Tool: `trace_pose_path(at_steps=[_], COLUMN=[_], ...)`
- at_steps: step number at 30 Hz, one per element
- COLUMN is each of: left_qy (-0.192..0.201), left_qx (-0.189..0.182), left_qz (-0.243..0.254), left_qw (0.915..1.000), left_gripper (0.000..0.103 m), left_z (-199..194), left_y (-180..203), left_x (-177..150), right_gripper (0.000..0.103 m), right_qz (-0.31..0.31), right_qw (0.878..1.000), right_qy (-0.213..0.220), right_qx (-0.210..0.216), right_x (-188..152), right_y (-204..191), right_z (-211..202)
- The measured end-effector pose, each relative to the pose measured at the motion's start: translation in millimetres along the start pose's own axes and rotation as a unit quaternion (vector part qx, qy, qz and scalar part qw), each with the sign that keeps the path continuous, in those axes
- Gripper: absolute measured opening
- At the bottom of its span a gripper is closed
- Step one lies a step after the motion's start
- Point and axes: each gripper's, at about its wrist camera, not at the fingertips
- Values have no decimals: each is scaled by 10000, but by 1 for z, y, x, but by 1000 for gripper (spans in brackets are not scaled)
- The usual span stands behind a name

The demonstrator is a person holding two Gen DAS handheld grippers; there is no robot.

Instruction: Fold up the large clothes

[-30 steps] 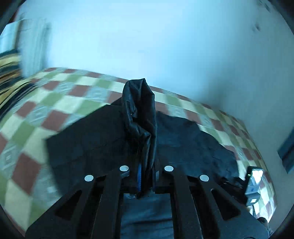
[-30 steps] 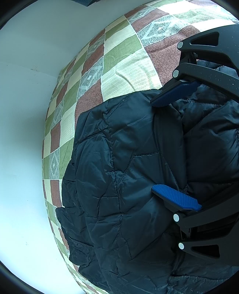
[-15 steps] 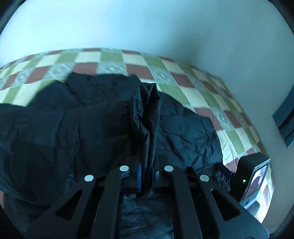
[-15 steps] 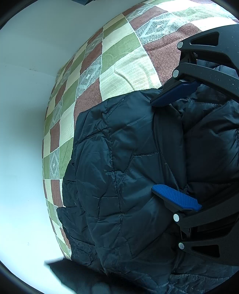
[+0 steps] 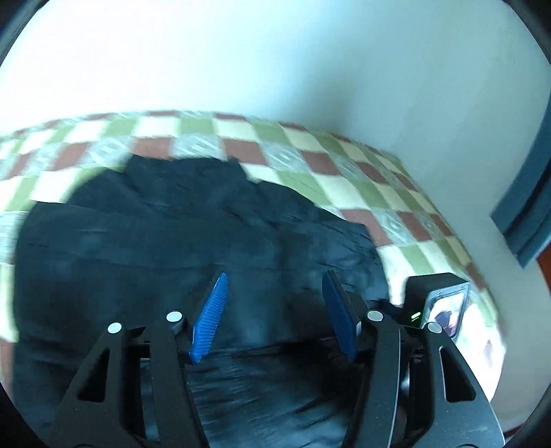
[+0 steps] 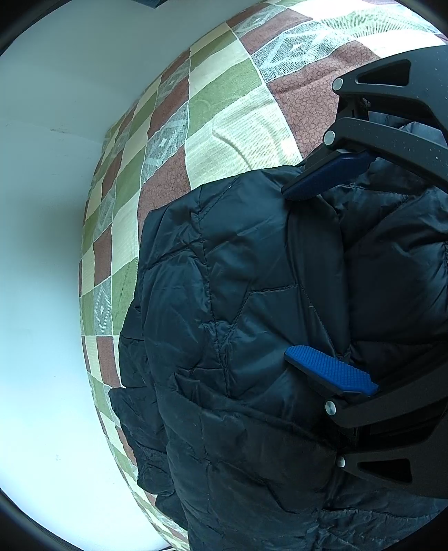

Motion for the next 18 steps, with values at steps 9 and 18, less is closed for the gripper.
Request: trace_pose_path(at_steps=[9, 18], left_qy=[318, 1], left_qx=[2135, 2544], left_qz=[-418, -1072], left_qw=[9755, 9612], left_gripper=[61, 61], left_z=[-42, -36], left_y=[-146, -224], left_x=[-28, -49], right_gripper=[85, 85], right_qz=[222, -104], right_qw=[9985, 9935], right_qy=[331, -69], right_qx=[385, 1129], right_x=[15, 38], right_y=[1, -61], right_z=[-48, -20])
Point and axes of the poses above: each gripper's, at about its wrist camera, not at the fingertips, and z roughly the way its jaws point, y to its right, x to its top, and after that the axes turned 11 degrees about x, right-handed
